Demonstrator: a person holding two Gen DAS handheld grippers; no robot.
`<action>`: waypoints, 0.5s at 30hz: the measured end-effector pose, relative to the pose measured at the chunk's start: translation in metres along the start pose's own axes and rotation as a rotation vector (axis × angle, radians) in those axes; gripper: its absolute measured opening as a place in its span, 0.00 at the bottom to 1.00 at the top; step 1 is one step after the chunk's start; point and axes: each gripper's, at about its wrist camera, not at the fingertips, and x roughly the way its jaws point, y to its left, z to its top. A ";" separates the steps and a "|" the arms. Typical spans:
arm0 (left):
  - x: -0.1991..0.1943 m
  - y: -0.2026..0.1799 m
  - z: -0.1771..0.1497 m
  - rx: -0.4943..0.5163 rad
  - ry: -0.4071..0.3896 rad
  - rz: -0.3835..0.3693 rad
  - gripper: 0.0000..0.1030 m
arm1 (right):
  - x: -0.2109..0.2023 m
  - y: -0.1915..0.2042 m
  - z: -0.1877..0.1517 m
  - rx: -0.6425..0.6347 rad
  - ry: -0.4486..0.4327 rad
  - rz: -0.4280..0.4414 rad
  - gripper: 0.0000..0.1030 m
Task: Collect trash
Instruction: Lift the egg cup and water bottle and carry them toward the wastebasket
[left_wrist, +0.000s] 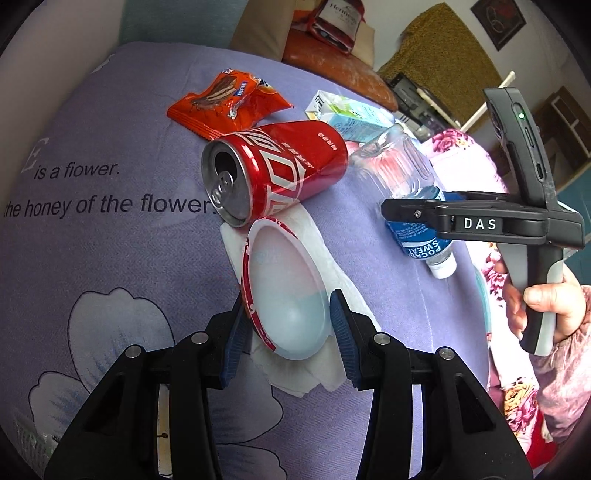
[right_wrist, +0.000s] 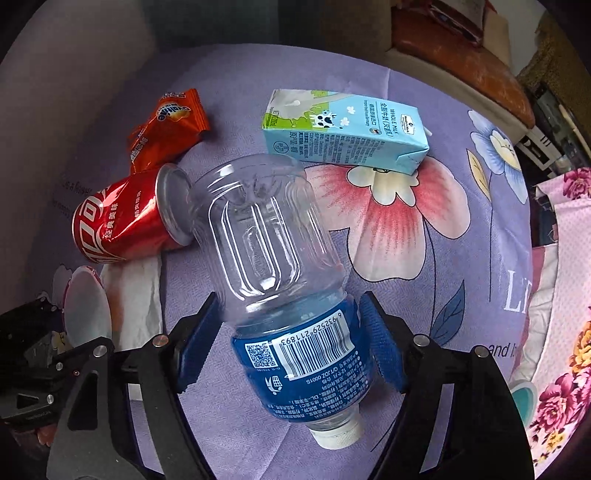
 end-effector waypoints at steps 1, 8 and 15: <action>-0.001 -0.002 -0.001 0.003 0.000 -0.002 0.44 | -0.005 -0.001 -0.005 0.014 -0.014 0.004 0.69; -0.001 -0.029 -0.007 0.049 0.004 0.000 0.44 | -0.037 -0.013 -0.039 0.119 -0.102 0.075 0.68; 0.003 -0.063 -0.012 0.107 0.017 0.004 0.44 | -0.067 -0.042 -0.073 0.230 -0.175 0.104 0.67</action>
